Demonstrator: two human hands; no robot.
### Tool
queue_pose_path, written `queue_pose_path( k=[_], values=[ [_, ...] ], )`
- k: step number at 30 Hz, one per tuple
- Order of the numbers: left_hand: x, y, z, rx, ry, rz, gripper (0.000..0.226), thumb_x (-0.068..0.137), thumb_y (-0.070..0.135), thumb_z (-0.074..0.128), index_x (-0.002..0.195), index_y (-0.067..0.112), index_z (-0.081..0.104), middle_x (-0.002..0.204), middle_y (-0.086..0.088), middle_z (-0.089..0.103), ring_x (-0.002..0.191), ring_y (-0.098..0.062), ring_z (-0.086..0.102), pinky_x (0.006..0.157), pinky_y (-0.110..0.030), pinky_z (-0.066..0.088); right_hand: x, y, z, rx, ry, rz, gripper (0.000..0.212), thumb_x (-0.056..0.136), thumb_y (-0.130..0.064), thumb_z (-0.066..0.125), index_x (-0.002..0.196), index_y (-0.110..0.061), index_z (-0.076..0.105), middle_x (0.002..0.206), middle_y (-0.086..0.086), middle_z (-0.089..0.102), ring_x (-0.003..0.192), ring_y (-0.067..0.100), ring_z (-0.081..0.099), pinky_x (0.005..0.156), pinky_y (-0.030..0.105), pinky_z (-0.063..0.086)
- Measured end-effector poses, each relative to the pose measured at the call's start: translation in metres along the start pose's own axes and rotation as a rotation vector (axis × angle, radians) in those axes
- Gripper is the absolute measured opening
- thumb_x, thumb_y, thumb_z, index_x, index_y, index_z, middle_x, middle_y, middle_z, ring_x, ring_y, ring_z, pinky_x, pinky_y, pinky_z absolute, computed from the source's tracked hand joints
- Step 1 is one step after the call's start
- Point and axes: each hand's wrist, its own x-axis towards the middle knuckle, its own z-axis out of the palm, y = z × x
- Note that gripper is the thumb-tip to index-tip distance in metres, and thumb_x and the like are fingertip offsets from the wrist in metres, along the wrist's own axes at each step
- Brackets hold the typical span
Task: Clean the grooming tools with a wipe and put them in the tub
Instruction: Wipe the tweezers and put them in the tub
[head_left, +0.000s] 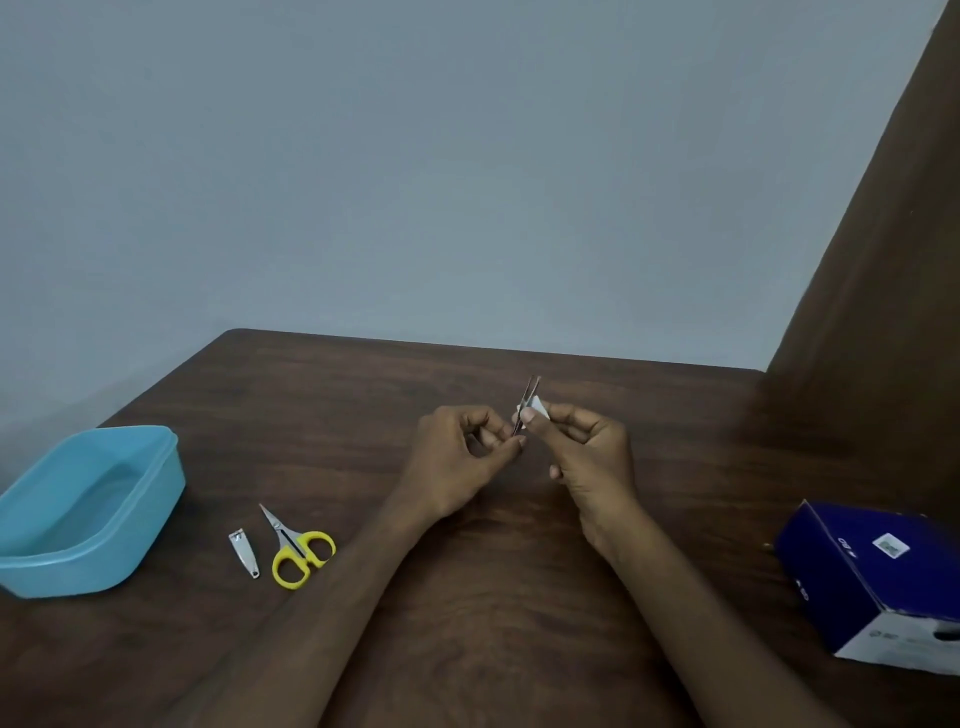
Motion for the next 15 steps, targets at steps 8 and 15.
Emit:
queue_pose_path(
  k=[8, 15],
  values=[
    [-0.0008, -0.0007, 0.0008, 0.077, 0.077, 0.023, 0.027, 0.085, 0.018, 0.087, 0.065, 0.017, 0.070, 0.059, 0.007, 0.069, 0.052, 0.001, 0.059, 0.054, -0.018, 0.046, -0.0027, -0.0010, 0.0006, -0.006, -0.034, -0.025, 0.018, 0.092, -0.015, 0.083, 0.109, -0.015, 0.080, 0.098, -0.003, 0.084, 0.055, -0.003, 0.058, 0.044, 0.017, 0.041],
    [-0.0026, 0.0004, -0.0011, 0.178, 0.036, 0.030, 0.023, 0.082, 0.019, 0.087, 0.066, 0.022, 0.072, 0.062, 0.011, 0.070, 0.054, -0.002, 0.064, 0.054, -0.020, 0.049, -0.0016, -0.0053, -0.0019, 0.051, 0.006, -0.005, 0.017, 0.092, -0.009, 0.080, 0.109, -0.011, 0.080, 0.102, -0.001, 0.083, 0.051, -0.002, 0.053, 0.044, 0.016, 0.038]
  ],
)
